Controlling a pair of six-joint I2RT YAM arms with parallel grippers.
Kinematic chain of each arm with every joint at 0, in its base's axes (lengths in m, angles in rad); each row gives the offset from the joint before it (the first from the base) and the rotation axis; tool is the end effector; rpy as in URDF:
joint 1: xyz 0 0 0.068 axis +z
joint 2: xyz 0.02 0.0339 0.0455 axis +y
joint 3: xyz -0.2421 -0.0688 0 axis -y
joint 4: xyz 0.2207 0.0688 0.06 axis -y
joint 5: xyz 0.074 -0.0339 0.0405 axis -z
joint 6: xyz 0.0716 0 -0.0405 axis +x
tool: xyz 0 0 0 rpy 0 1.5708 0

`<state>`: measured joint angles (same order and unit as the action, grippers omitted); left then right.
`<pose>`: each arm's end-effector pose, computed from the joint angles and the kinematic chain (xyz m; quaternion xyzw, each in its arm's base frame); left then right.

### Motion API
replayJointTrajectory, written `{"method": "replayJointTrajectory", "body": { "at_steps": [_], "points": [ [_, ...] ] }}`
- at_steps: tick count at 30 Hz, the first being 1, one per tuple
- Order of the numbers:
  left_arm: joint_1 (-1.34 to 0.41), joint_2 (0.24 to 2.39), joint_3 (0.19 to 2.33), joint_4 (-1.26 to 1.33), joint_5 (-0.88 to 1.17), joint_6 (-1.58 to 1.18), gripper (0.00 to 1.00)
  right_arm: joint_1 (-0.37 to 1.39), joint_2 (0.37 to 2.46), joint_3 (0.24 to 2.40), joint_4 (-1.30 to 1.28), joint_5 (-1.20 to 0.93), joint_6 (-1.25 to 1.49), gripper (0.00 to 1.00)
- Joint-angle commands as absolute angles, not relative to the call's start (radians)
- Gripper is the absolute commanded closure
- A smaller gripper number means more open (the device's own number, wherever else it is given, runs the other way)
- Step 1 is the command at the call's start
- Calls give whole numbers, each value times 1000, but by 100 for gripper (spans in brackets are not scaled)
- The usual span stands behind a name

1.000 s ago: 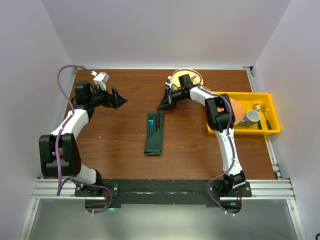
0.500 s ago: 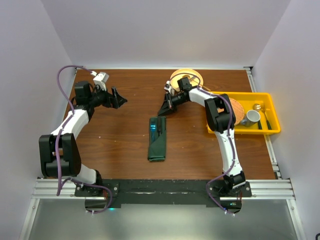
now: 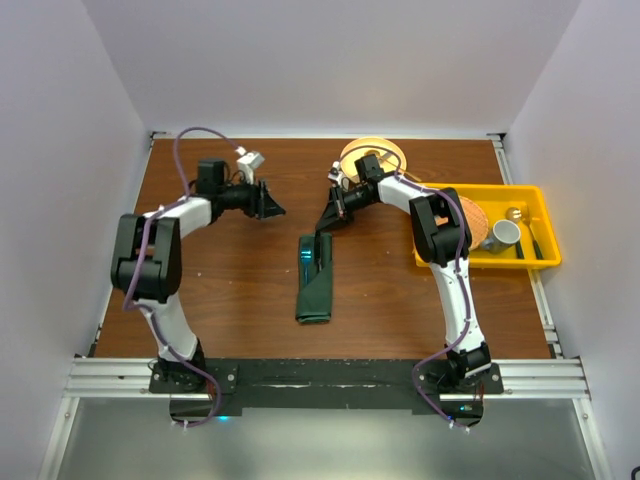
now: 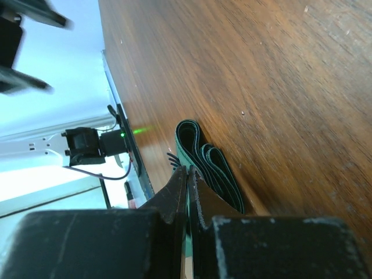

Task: Fold the napkin into a case and place the utensils inside
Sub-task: Insert the knife into the folded napkin.

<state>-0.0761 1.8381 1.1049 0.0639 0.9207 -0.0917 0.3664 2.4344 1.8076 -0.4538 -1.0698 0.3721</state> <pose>0.3747 -0.0857 0.1711 0.1872 0.8079 -0.4312 0.3554 0.4154 0.2267 0.0943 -0.1213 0.8350 0.5365 0.0162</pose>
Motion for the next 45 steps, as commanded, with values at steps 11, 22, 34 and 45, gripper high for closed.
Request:
{"method": "replayJointTrajectory", "body": {
  "at_steps": [11,22,34,45],
  "points": [
    [-209,2109,1365,-55,1025,89,53,371,2372,1784,-428,-1101,337,100],
    [-242,2140,1338,-83,1058,146,52,371,2375,1786,-436,-1106,330,100],
    [-262,2177,1355,-126,1054,190,59,371,2367,1773,-437,-1108,324,100],
    [-267,2172,1333,-113,1124,190,62,373,2373,1779,-445,-1108,316,100]
  ]
}}
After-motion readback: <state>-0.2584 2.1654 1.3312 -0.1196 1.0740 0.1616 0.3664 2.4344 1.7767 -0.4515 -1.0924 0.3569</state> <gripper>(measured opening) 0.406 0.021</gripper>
